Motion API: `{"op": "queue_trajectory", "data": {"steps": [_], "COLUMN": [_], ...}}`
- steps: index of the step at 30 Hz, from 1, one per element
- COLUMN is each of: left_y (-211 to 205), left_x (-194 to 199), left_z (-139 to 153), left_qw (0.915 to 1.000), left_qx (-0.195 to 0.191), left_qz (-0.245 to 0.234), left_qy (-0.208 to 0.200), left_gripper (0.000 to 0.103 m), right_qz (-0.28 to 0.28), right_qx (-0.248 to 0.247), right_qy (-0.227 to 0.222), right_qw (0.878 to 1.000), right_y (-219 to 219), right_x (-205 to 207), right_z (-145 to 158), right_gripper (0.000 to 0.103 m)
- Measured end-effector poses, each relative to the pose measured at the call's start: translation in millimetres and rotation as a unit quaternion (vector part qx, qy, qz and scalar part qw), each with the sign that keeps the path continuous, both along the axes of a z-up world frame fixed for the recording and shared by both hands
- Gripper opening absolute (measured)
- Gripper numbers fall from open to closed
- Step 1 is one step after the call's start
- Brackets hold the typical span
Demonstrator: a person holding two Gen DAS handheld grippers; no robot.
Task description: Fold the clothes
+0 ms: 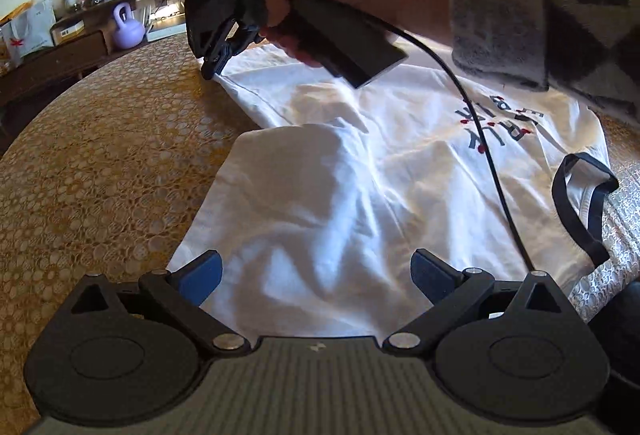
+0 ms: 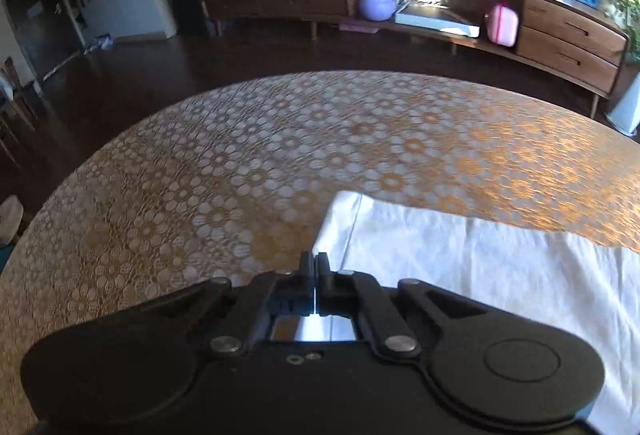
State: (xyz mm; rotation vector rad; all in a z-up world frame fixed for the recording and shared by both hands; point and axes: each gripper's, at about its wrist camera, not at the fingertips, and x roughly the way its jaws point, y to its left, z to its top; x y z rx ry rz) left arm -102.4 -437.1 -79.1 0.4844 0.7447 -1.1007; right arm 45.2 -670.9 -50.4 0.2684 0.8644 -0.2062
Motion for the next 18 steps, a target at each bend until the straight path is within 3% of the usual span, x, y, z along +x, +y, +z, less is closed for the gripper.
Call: {"op": "queue_trajectory", "data": {"steps": [2, 6, 12, 18], "left_y": [1, 3, 4, -18], "left_x": [0, 5, 15, 51], "left_z": [0, 5, 13, 2], "left_qw": [1.0000, 0.9999, 0.9993, 0.9994], "left_qx": [0.002, -0.006, -0.018, 0.001], "left_qz": [0.002, 0.008, 0.020, 0.033], "left_qy": [-0.002, -0.012, -0.025, 0.007], "left_gripper": [0.101, 0.101, 0.101, 0.101], "right_qz": [0.018, 0.042, 0.004, -0.017], "right_qx": [-0.005, -0.050, -0.077, -0.077], "right_qy": [0.008, 0.012, 0.047, 0.062], "right_qw": [1.000, 0.998, 0.996, 0.995], "right_y": [2, -15, -55, -54], "right_x": [2, -39, -133, -213], "right_z": [2, 25, 37, 28], "right_gripper": [0.103, 0.103, 0.103, 0.103]}}
